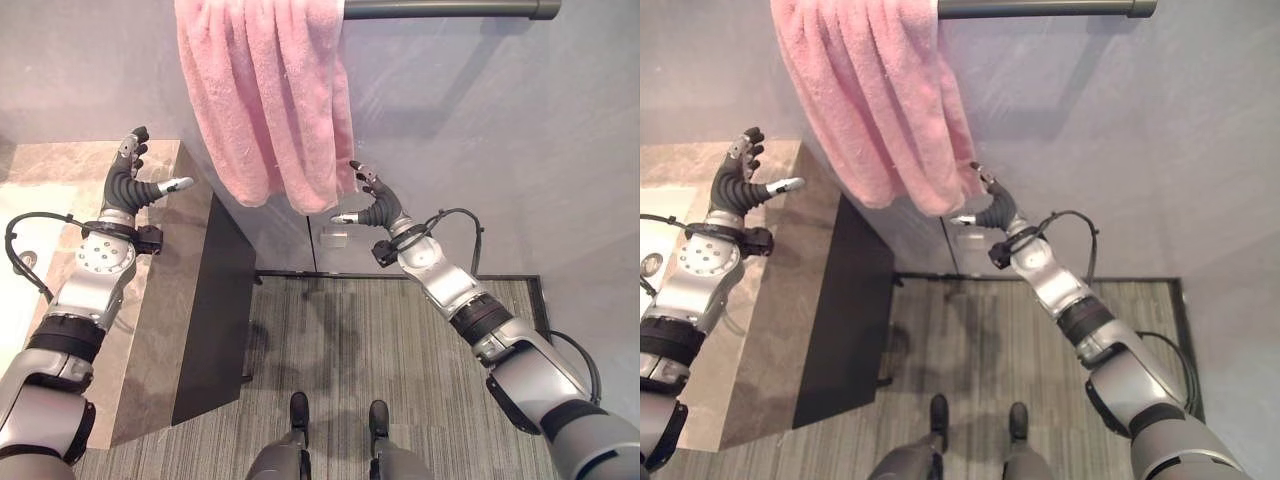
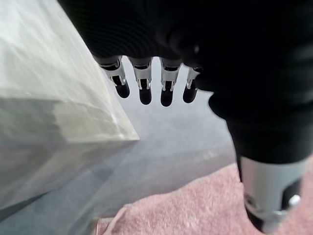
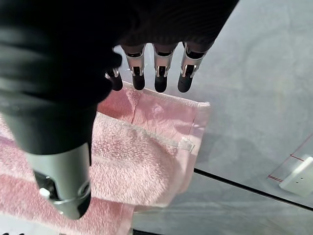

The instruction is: Put brush and paste in cup on sink, flatten towel.

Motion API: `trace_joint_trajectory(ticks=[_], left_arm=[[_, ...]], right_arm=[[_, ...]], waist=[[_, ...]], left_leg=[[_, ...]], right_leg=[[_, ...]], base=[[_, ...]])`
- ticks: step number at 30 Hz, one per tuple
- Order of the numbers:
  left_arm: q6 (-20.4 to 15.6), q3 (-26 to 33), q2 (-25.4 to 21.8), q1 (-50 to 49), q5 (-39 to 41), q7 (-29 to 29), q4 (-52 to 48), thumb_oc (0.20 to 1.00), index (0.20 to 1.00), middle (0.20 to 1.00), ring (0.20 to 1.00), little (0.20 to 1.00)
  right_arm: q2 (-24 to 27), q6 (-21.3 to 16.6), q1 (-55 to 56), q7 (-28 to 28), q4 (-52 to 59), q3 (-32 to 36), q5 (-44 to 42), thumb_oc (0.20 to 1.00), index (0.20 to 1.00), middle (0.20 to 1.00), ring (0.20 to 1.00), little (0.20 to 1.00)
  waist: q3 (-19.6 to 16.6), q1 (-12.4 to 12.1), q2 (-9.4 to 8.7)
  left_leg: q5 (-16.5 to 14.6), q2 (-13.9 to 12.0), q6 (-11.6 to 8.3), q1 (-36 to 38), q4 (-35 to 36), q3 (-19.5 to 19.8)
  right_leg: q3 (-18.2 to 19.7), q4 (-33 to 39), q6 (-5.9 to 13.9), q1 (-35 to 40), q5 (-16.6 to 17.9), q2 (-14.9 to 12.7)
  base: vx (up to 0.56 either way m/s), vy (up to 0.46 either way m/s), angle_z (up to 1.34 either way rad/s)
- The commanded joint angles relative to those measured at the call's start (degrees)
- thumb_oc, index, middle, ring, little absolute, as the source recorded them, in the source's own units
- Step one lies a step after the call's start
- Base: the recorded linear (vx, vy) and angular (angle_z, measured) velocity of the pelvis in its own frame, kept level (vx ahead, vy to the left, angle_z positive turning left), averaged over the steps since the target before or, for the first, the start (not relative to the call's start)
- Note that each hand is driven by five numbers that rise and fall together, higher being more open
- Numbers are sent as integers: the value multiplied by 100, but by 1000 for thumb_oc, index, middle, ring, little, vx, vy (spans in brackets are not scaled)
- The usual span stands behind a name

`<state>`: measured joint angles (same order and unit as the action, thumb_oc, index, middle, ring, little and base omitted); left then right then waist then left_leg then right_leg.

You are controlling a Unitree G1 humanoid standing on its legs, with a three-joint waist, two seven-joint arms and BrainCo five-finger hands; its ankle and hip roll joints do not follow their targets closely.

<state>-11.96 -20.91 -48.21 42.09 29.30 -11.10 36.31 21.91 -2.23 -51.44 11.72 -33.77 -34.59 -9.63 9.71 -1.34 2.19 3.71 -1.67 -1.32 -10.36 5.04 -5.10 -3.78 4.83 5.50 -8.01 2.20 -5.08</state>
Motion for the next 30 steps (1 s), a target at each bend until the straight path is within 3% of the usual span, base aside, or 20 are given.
trace_joint_trajectory(ticks=[1, 20, 30], left_arm=[[-156, -162, -189, 778, 307, -129, 311, 1000, 1000, 1000, 1000, 1000], [-132, -675, 121, 1531, 552, -70, 790, 1000, 1000, 1000, 1000, 1000], [-85, -1053, 626, 2400, 734, -41, 1452, 1000, 1000, 1000, 1000, 1000]], right_arm=[[-268, -166, -701, 197, -328, -5, -165, 1000, 1000, 1000, 1000, 1000], [-529, -276, -1114, 91, -713, -251, -1355, 1000, 1000, 1000, 1000, 1000], [-624, -432, -1384, 251, -725, -193, -1893, 1000, 1000, 1000, 1000, 1000]], waist=[[-13, 38, -319], [13, 77, -357], [13, 242, -370]], left_leg=[[206, 37, -267, -331, -4, 57], [240, -28, -333, -419, -4, 44], [257, -47, -368, -531, -4, 35]], right_leg=[[-61, -159, 775, -144, 967, -1124], [-94, -59, 754, -194, 910, -1091], [-63, -34, 772, -315, 957, -1091]], base=[[0, 0, 0], [0, 0, 0], [-3, 3, 1]])
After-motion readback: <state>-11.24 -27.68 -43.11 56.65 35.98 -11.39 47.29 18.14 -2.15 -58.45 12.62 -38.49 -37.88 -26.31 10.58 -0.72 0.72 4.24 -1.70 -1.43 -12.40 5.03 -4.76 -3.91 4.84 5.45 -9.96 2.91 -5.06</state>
